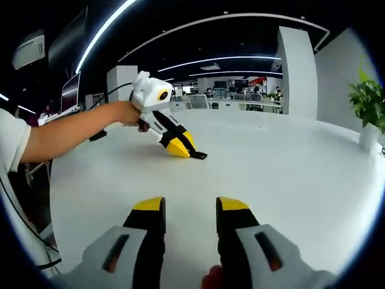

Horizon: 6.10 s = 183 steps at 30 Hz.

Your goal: Snap the two parts of the plastic buckle together until the buckle closes and remains connected.

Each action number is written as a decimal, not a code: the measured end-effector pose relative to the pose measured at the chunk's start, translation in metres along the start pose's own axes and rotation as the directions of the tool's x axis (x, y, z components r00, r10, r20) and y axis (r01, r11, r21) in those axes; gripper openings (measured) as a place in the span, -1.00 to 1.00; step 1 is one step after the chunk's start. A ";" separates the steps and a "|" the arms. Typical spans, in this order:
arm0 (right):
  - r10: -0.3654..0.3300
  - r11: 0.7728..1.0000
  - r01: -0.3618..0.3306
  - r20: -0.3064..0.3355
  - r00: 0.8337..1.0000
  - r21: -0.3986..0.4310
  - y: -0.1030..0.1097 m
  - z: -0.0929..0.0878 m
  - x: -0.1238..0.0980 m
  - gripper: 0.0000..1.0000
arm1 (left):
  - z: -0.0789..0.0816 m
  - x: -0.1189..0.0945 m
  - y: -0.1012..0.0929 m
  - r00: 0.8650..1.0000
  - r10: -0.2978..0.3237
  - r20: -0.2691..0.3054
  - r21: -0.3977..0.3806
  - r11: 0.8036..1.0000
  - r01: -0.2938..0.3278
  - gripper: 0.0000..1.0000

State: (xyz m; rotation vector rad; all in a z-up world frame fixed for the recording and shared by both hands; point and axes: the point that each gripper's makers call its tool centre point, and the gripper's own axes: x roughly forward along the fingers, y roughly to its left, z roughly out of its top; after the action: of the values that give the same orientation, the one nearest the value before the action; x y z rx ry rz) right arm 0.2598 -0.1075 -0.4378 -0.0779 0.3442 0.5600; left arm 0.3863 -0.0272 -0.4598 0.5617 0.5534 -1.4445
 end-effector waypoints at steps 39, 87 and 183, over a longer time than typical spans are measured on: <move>0.004 1.000 -0.004 -0.017 1.000 -0.026 0.002 -0.003 0.002 -0.30 | -0.003 -0.001 0.012 0.999 -0.017 0.044 -0.039 0.999 0.019 -0.77; 0.019 1.000 -0.019 0.051 0.999 -0.003 0.003 0.006 -0.002 -0.31 | -0.005 0.003 0.016 0.998 0.016 0.061 -0.097 0.995 -0.010 -0.24; -0.032 0.999 0.034 0.050 0.998 -0.037 -0.013 0.012 -0.008 -0.21 | -0.061 -0.145 -0.100 0.496 0.863 0.099 -0.671 0.426 -0.607 -0.18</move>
State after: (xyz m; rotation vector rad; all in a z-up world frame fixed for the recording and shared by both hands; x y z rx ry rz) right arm 0.2640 -0.1202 -0.4239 -0.1062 0.2838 0.5353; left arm 0.2778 0.1174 -0.4128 -0.0481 0.2505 -0.4072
